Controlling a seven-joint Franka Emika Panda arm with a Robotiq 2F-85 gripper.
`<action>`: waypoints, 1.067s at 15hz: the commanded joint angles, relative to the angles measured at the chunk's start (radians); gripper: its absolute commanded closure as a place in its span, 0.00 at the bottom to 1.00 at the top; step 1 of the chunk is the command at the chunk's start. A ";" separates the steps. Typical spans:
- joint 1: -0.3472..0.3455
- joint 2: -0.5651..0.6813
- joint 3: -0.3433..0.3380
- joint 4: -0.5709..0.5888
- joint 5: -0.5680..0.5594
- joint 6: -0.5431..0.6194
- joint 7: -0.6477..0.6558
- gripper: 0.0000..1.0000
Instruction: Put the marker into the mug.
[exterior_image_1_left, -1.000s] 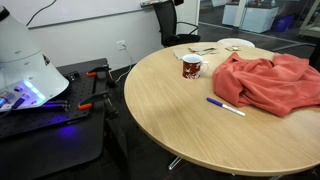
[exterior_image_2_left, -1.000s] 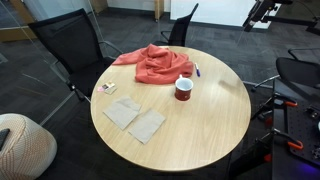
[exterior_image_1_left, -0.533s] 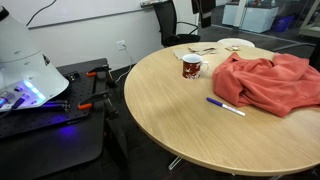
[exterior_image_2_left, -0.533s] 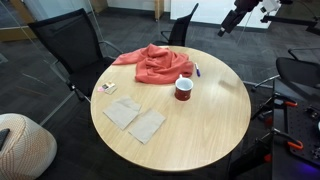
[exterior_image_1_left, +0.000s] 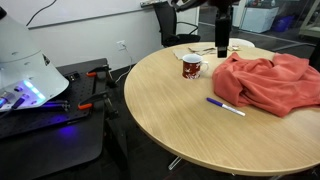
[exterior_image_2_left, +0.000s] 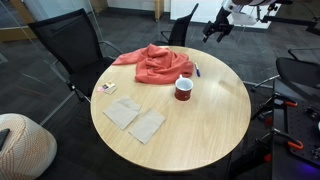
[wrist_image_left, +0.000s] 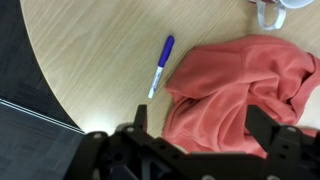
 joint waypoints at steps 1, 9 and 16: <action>-0.028 0.121 0.020 0.111 -0.002 0.004 0.172 0.00; -0.044 0.314 0.014 0.253 -0.008 0.000 0.351 0.00; -0.056 0.439 0.008 0.322 -0.010 0.013 0.383 0.00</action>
